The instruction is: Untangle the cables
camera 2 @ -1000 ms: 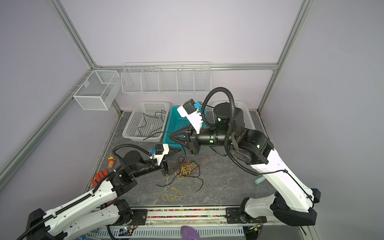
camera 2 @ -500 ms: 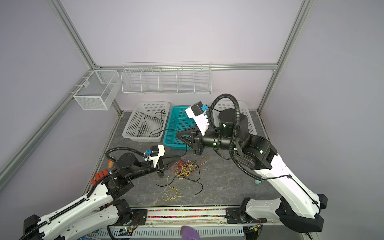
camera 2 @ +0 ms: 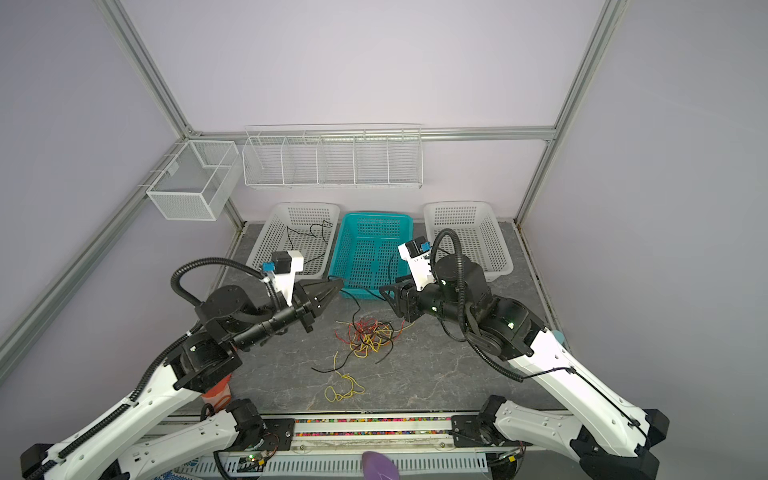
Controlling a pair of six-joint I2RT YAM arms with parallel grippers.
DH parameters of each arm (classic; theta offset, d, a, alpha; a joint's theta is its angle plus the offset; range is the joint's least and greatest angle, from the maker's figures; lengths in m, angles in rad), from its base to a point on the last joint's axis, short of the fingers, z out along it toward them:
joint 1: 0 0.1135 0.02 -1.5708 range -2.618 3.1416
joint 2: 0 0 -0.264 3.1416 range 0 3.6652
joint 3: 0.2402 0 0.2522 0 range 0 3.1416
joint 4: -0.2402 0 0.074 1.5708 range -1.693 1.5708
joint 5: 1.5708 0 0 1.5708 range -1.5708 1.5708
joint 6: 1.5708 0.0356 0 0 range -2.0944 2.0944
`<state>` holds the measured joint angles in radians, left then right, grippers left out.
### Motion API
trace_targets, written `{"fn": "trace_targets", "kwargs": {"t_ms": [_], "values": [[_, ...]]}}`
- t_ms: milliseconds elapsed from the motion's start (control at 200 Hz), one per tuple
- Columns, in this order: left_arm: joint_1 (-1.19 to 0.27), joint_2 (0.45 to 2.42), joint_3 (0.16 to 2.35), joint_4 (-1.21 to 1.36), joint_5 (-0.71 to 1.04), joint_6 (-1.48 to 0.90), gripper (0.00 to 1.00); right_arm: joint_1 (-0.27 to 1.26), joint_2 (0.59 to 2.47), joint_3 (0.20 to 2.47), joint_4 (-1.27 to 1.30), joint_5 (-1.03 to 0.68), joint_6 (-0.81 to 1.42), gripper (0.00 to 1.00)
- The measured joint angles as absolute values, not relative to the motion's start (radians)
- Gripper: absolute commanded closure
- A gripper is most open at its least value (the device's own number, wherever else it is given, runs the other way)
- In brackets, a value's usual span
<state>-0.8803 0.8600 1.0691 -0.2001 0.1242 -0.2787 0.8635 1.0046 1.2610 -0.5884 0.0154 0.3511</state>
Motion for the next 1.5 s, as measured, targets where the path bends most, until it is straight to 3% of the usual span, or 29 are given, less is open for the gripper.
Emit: {"fn": "trace_targets", "kwargs": {"t_ms": [225, 405, 935, 1195, 1499], "values": [[-0.88, 0.976, 1.371, -0.427, 0.028, -0.34, 1.0, 0.863, 0.924, 1.084, -0.506, 0.023, 0.342, 0.35], [-0.88, 1.057, 1.576, -0.599, -0.059, -0.358, 1.0, 0.863, 0.936, 0.975, -0.409, -0.084, 0.341, 0.34], [-0.88, 1.243, 2.168, -0.9, -0.273, -0.327, 1.0, 0.906, 1.023, 0.875, -0.196, -0.205, 0.34, 0.34], [-0.88, 1.25, 2.211, -0.915, -0.376, -0.219, 1.0, 0.918, 1.058, 0.866, -0.187, -0.207, 0.336, 0.34], [-0.796, 1.269, 1.993, -0.836, -0.543, -0.03, 1.0, 0.921, 0.962, 0.858, -0.195, -0.173, 0.321, 0.34]]}}
